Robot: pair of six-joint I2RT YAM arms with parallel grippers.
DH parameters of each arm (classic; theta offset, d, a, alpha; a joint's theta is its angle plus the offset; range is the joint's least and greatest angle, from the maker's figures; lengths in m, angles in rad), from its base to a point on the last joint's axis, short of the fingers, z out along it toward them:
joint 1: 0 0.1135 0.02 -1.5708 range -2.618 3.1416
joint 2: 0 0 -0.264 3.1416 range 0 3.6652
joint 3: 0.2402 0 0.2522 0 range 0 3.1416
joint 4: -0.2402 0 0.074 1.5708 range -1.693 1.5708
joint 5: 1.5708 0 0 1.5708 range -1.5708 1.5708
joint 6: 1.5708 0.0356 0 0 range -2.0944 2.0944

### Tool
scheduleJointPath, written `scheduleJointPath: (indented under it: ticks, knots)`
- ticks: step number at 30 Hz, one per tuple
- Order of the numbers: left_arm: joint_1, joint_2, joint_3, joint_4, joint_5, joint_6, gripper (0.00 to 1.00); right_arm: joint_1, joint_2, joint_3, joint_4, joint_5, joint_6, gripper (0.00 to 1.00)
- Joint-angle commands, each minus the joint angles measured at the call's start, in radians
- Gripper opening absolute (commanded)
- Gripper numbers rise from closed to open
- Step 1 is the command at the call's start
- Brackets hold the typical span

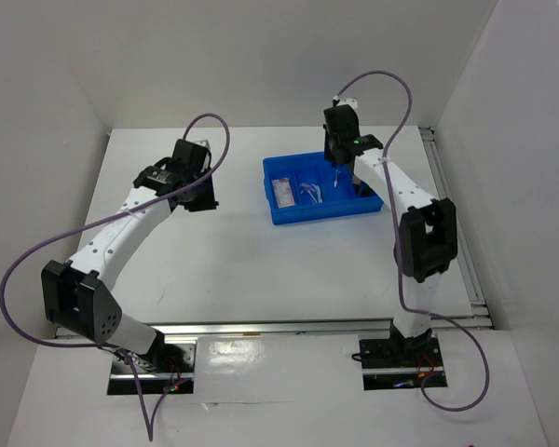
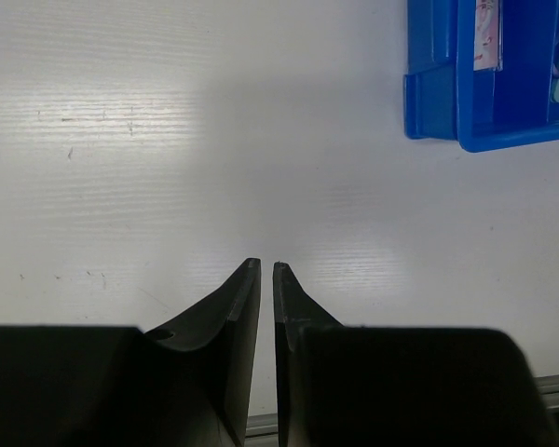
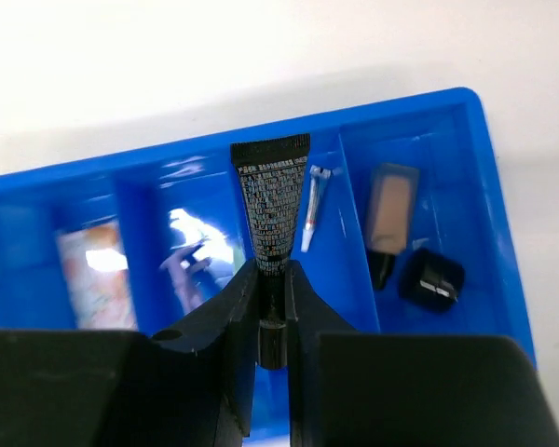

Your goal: Organize the makeup

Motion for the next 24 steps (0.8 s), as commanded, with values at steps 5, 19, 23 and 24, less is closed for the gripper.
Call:
scheduleJointPath:
  ticks: [5,19,23,24]
  knots:
    - [0.007,-0.039,-0.013,-0.008,-0.027,0.024,0.25,-0.066,0.225,0.179,-0.024,-0.027,-0.052,0.19]
    - [0.016,-0.027,-0.015,-0.008,-0.03,0.024,0.26,-0.125,0.065,0.125,-0.131,-0.027,0.067,1.0]
    - [0.016,-0.036,-0.015,-0.008,-0.03,0.024,0.26,-0.275,-0.079,-0.03,-0.179,0.003,0.238,1.0]
    - [0.016,-0.036,-0.015,0.001,-0.03,0.024,0.26,-0.305,-0.106,-0.063,-0.193,0.003,0.305,1.0]
